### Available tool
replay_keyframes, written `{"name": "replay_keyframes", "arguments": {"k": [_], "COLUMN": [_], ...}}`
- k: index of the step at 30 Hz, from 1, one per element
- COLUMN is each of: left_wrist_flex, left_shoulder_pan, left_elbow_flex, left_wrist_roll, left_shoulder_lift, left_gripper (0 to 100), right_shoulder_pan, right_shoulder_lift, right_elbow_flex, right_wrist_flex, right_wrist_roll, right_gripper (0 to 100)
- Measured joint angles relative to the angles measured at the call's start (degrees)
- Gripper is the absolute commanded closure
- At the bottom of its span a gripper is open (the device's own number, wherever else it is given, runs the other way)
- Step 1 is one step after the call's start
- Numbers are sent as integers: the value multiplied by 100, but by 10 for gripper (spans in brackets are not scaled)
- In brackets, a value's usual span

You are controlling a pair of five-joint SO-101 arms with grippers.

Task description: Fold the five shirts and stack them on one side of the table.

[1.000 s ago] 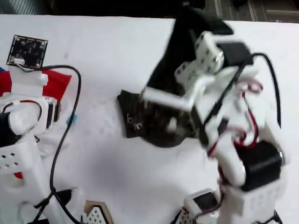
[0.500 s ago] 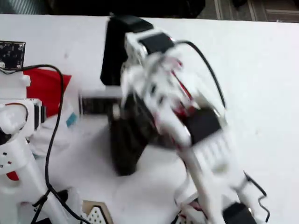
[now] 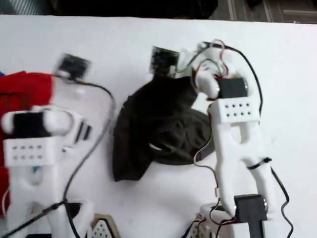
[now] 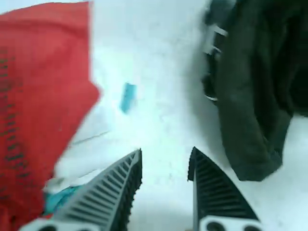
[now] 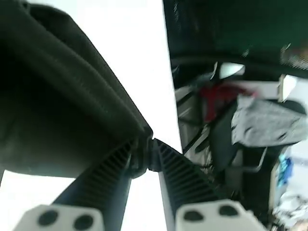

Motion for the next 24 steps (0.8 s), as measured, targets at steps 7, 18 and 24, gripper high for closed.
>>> {"name": "replay_keyframes", "arguments": {"k": [7, 18, 24], "left_wrist_flex": [-176, 431, 431], "left_shoulder_pan": [747, 2330, 2585], "left_elbow_flex": [659, -264, -299], "left_wrist_roll": [422, 2400, 2743], "left_shoulder_lift": [967, 2769, 3393], "left_gripper": [779, 748, 748], "right_shoulder_pan": [334, 369, 396], "right_shoulder_lift": [0, 35, 35], "right_elbow_flex": [35, 35, 35], "right_wrist_flex": [185, 185, 185], "right_wrist_roll": [-97, -255, -255], "right_gripper": [978, 978, 978]}}
